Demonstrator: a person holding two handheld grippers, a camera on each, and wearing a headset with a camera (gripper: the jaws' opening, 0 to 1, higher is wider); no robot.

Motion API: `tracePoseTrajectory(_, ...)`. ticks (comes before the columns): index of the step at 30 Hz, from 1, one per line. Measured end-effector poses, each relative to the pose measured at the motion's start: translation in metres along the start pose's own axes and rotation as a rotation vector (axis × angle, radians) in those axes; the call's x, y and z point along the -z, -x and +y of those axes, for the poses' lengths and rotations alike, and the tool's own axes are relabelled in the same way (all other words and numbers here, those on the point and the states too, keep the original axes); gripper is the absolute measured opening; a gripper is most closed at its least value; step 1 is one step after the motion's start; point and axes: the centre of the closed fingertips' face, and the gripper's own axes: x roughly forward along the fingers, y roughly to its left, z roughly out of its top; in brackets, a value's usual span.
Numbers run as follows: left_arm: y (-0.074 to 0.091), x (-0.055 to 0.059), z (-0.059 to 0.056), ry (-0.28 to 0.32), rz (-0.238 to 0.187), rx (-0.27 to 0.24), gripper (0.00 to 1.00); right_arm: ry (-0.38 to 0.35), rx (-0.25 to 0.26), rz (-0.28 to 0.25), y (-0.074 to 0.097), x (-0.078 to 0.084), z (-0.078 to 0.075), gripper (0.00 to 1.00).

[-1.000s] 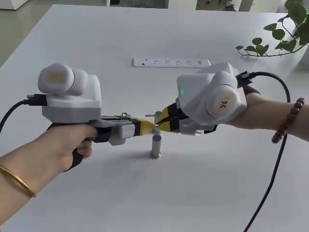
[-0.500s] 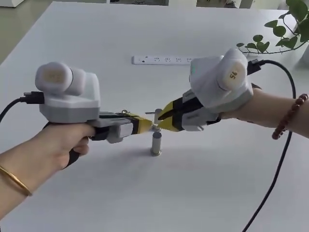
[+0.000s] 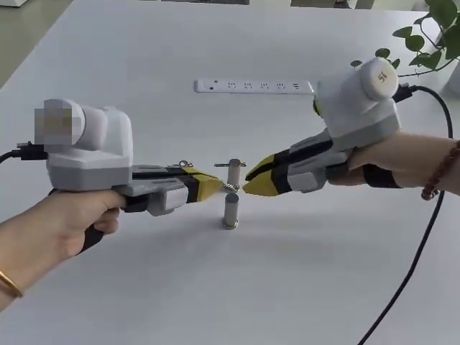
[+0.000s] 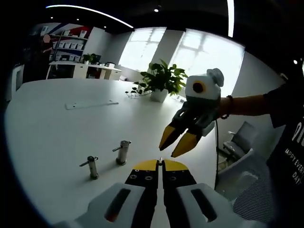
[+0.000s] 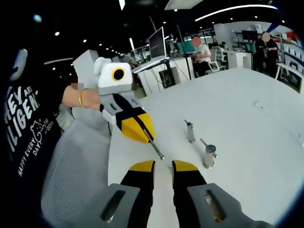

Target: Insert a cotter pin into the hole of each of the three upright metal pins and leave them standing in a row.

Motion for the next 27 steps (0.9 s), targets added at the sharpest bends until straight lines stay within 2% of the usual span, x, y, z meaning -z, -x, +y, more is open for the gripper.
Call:
tracePoseTrajectory(2, 0.001, 0.000, -0.003, -0.022, -0.009, 0.022, 0.00, -0.011, -0.009, 0.001, 0.001, 0.002, 0.002, 0.11)
tracePoseTrajectory(10, 0.002, 0.003, -0.018, -0.108, -0.007, 0.110, 0.00, -0.025, -0.122, -0.003, -0.001, 0.006, 0.024, 0.10)
tracePoseTrajectory(17, 0.003, 0.002, -0.028, -0.123, -0.023, 0.161, 0.00, -0.027, -0.186, 0.017, -0.004, 0.015, 0.035, 0.10)
tracePoseTrajectory(25, 0.007, 0.000, -0.040, -0.126, -0.041, 0.218, 0.00, -0.054, -0.274, -0.027, -0.002, 0.009, 0.051, 0.07)
tracePoseTrajectory(27, 0.008, 0.000, -0.044, -0.123, -0.042, 0.234, 0.00, -0.045, -0.281, -0.025, -0.002, 0.008, 0.053, 0.07)
